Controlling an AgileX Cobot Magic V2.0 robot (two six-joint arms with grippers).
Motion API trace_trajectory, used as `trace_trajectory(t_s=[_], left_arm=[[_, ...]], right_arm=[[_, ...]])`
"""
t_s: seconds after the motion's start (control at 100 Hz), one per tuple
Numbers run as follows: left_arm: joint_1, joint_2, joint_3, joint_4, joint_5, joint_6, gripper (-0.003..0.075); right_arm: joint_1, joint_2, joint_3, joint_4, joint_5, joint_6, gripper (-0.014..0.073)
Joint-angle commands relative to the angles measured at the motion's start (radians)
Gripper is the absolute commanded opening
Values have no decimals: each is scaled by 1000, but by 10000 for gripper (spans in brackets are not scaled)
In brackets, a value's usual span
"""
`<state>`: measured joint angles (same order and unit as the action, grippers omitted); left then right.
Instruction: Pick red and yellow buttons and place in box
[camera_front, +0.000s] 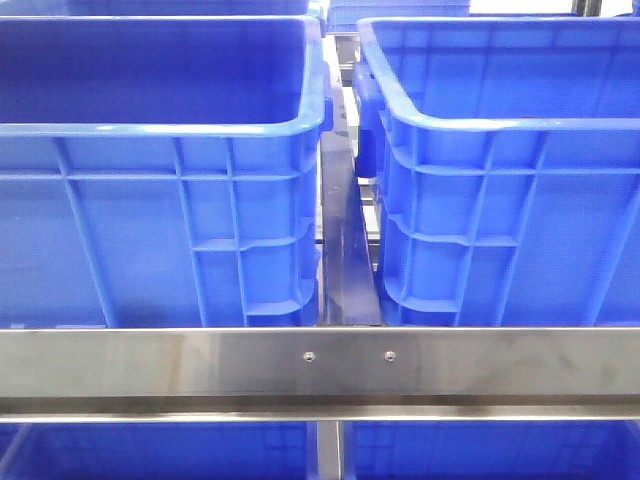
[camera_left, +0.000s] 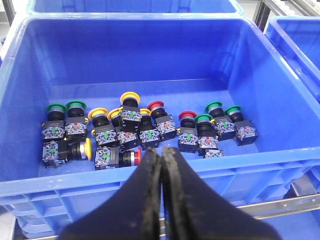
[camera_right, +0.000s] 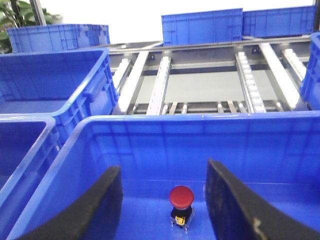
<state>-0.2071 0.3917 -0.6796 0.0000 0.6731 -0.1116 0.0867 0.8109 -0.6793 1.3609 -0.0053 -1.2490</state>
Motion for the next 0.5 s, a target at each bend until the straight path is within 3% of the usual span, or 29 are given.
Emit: trace_trajectory(t_s=[0.0,0.38,0.49], left_arm=[[1,7,-25,-8,-77,-9,-19],[1,7,-25,-8,-77,-9,-19],[1,7,-25,-8,-77,-9,-19]], right_arm=[[-4,-76,19,-9,-19,-7,378],[-4,-195,89,-9,-17,-7,-76],[-4,-195,89,-9,-13,-7,-113]])
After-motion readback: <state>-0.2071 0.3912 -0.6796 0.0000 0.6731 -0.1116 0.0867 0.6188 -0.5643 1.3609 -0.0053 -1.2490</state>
